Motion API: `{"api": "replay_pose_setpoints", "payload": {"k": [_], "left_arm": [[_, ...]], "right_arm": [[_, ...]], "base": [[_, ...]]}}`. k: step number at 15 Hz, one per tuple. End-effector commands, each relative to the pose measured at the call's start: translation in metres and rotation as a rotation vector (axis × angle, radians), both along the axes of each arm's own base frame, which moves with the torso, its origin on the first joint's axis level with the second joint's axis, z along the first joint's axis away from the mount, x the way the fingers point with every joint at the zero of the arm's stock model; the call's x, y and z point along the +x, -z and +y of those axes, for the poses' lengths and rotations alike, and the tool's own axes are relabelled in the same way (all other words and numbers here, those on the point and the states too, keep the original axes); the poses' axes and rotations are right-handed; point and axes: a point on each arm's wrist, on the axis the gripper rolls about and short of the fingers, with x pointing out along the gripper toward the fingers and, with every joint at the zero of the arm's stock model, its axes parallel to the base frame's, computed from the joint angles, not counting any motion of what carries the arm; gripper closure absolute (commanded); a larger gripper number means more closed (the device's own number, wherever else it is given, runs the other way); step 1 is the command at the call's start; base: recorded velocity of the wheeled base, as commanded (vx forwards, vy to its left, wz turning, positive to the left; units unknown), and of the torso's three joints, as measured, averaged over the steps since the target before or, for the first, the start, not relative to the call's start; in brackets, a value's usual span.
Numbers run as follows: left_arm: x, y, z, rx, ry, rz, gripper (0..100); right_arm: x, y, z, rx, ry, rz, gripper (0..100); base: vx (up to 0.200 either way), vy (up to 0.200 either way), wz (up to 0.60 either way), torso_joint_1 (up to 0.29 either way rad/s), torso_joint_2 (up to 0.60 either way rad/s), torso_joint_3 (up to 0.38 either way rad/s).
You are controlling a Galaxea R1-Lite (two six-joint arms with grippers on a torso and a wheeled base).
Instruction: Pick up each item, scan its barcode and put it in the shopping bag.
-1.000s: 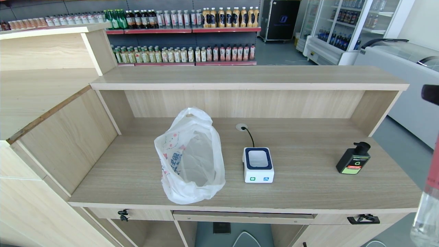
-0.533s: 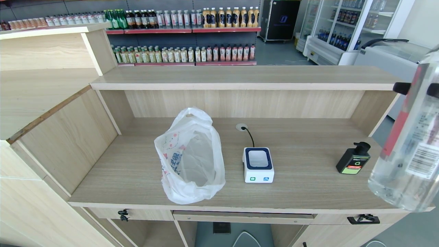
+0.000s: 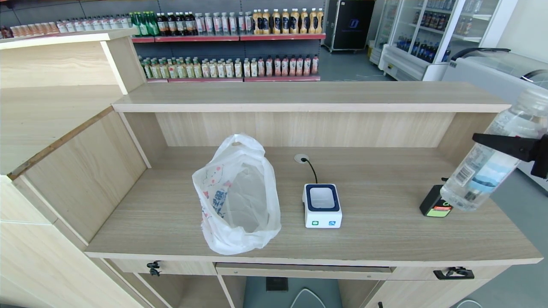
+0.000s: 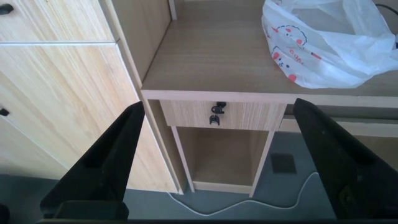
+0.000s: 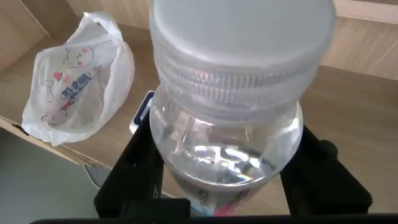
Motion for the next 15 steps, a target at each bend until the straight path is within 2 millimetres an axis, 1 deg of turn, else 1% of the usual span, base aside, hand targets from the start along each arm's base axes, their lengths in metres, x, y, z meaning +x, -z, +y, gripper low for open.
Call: {"api": "replay_pose_setpoints", "payload": {"k": [1,3,6,8,11,14,15], "left_arm": [[0.0,0.0,0.0,0.0,-0.001,0.001,0],[0.0,0.0,0.0,0.0,-0.001,0.001,0],[0.0,0.0,0.0,0.0,-0.001,0.001,0],[0.0,0.0,0.0,0.0,-0.001,0.001,0],[0.0,0.0,0.0,0.0,-0.001,0.001,0],[0.0,0.0,0.0,0.0,-0.001,0.001,0],[0.0,0.0,0.0,0.0,-0.001,0.001,0]], "right_arm": [[-0.001,0.009,0.002,-0.012,-0.004,0.023,100],[-0.003,0.014,0.001,-0.06,0.03,0.021,100],[-0.001,0.014,-0.005,-0.176,0.27,0.012,100],[0.001,0.015,-0.008,-0.204,0.359,0.025,100],[0.008,0.014,-0.009,-0.213,0.368,0.029,100],[0.017,0.014,-0.009,-0.278,0.352,0.023,100],[0.023,0.013,-0.007,-0.293,0.337,0.018,100]], "base": [[0.0,0.0,0.0,0.0,0.0,0.0],[0.0,0.0,0.0,0.0,0.0,0.0],[0.0,0.0,0.0,0.0,0.0,0.0],[0.0,0.0,0.0,0.0,0.0,0.0],[0.0,0.0,0.0,0.0,0.0,0.0],[0.0,0.0,0.6,0.004,0.0,0.005],[0.0,0.0,0.6,-0.002,0.01,0.002]]}}
